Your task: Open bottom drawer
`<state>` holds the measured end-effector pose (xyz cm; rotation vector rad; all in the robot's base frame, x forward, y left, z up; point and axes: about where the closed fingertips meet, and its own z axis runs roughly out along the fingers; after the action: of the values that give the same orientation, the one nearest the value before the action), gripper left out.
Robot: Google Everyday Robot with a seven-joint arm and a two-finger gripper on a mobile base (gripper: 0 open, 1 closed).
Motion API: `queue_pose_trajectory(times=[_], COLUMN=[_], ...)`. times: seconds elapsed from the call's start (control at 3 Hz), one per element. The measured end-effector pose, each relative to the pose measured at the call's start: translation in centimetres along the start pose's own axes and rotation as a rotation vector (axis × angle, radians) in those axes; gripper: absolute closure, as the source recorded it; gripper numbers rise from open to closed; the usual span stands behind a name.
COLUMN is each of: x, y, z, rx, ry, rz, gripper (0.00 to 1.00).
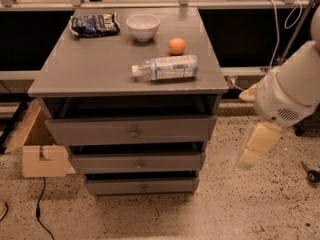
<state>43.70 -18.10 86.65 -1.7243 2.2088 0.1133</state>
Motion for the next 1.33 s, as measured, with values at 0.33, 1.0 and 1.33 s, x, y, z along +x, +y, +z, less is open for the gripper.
queue_pose_trajectory(times=[0.33, 1.0, 1.33], x=[-0.9, -0.1, 1.0], y=[3.0, 3.3, 4.6], z=[7.6, 11.0, 18.9], rx=[-0.079, -0.101, -0.150], ry=[-0.071, -0.124, -0.185], rz=[0.033, 0.008, -0.052], gripper=[0.00, 0.00, 0.00])
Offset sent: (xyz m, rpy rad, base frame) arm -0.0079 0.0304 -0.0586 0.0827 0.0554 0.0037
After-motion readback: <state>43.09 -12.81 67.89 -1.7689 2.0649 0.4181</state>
